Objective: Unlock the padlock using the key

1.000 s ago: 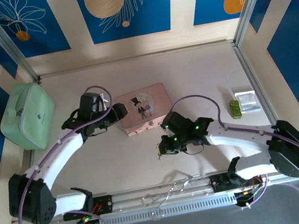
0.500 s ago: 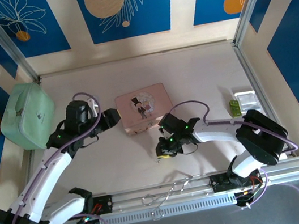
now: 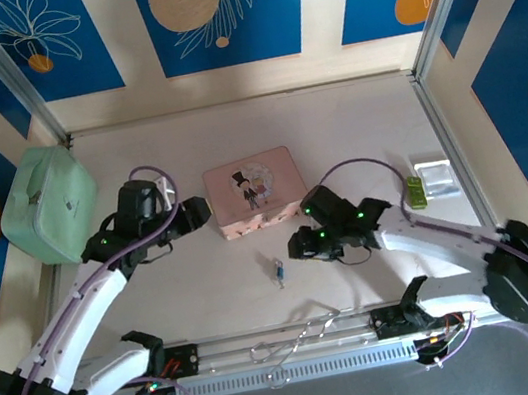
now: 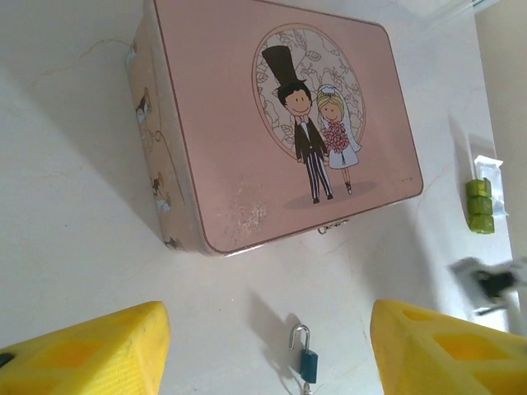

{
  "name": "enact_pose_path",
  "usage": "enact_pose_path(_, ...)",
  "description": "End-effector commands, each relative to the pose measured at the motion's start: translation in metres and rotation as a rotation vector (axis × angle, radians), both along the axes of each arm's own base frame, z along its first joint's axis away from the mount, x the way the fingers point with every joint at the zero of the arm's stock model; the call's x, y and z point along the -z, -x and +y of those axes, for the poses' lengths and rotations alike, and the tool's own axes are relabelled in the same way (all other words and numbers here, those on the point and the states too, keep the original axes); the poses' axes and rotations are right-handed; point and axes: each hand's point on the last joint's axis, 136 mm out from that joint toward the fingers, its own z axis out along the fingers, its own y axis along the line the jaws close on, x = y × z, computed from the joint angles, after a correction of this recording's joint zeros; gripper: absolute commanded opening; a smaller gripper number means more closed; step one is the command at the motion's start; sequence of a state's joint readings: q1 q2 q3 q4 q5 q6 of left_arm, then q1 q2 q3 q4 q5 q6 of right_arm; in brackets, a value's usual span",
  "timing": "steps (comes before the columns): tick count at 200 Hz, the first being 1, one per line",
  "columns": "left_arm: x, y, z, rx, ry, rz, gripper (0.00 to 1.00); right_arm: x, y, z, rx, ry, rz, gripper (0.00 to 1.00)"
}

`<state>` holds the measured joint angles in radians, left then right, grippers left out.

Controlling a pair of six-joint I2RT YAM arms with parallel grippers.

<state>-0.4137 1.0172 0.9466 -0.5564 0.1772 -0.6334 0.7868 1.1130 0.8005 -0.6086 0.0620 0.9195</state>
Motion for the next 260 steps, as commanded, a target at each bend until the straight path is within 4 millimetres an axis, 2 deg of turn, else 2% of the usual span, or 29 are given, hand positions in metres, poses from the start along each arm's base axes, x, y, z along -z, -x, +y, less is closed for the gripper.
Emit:
enact_pose_path(1, -0.044, -0.012, 0.017, -0.037, -0.062, -0.144, 0.70, -0.041, -0.011, -0.046, 0.071, 0.136, -0.178, 0.53)
enact_pose_path(21, -0.067, -0.024, 0.044, -0.131, -0.189, -0.253, 0.78, -0.077, -0.030, -0.086, 0.179, 0.232, -0.362, 0.69)
enact_pose_path(30, -0.072, -0.030, 0.060, -0.189, -0.268, -0.303, 0.83, -0.090, -0.040, -0.104, 0.234, 0.284, -0.447, 0.72)
enact_pose_path(37, -0.072, -0.037, 0.076, -0.261, -0.339, -0.331, 0.86, -0.099, -0.047, -0.110, 0.234, 0.312, -0.525, 0.74)
enact_pose_path(44, -0.070, -0.042, 0.095, -0.348, -0.423, -0.350, 0.91, -0.107, -0.053, -0.112, 0.207, 0.330, -0.600, 0.81)
enact_pose_path(52, -0.065, -0.047, 0.115, -0.432, -0.521, -0.371, 0.96, -0.115, -0.060, -0.111, 0.152, 0.352, -0.686, 1.00)
enact_pose_path(60, -0.058, -0.053, 0.127, -0.469, -0.612, -0.405, 0.97, -0.115, -0.066, -0.118, 0.160, 0.400, -0.735, 0.99)
enact_pose_path(72, -0.043, -0.060, 0.140, -0.503, -0.724, -0.423, 0.99, -0.105, -0.073, -0.146, 0.291, 0.498, -0.735, 0.99)
enact_pose_path(91, 0.000, -0.064, 0.160, -0.552, -0.852, -0.331, 0.99, -0.091, -0.085, -0.172, 0.412, 0.570, -0.759, 0.99)
enact_pose_path(119, 0.056, -0.078, 0.180, -0.551, -0.984, -0.262, 0.99, -0.049, -0.094, -0.213, 0.574, 0.633, -0.670, 0.99)
enact_pose_path(139, 0.073, -0.090, 0.188, -0.583, -1.022, -0.321, 0.99, -0.016, -0.092, -0.243, 0.691, 0.701, -0.601, 0.99)
enact_pose_path(161, 0.091, -0.095, 0.188, -0.561, -0.895, -0.379, 0.99, -0.013, -0.090, -0.269, 0.792, 0.724, -0.552, 0.99)
enact_pose_path(180, 0.096, -0.098, 0.189, -0.572, -0.756, -0.432, 0.99, -0.013, -0.103, -0.274, 0.783, 0.764, -0.663, 0.99)
enact_pose_path(193, 0.103, -0.101, 0.188, -0.549, -0.753, -0.449, 1.00, -0.005, -0.113, -0.274, 0.770, 0.744, -0.698, 0.99)
enact_pose_path(211, 0.102, -0.109, 0.187, -0.523, -0.753, -0.478, 0.99, 0.010, -0.127, -0.271, 0.741, 0.667, -0.723, 0.99)
enact_pose_path(230, 0.108, -0.112, 0.179, -0.482, -0.716, -0.557, 1.00, 0.012, -0.150, -0.257, 0.638, 0.599, -0.786, 0.99)
enact_pose_path(251, 0.124, -0.124, 0.149, -0.293, -0.661, -0.552, 0.99, 0.004, -0.177, -0.235, 0.519, 0.531, -0.908, 0.99)
enact_pose_path(260, 0.128, -0.123, 0.146, -0.276, -0.652, -0.590, 1.00, 0.002, -0.189, -0.226, 0.466, 0.511, -0.951, 0.99)
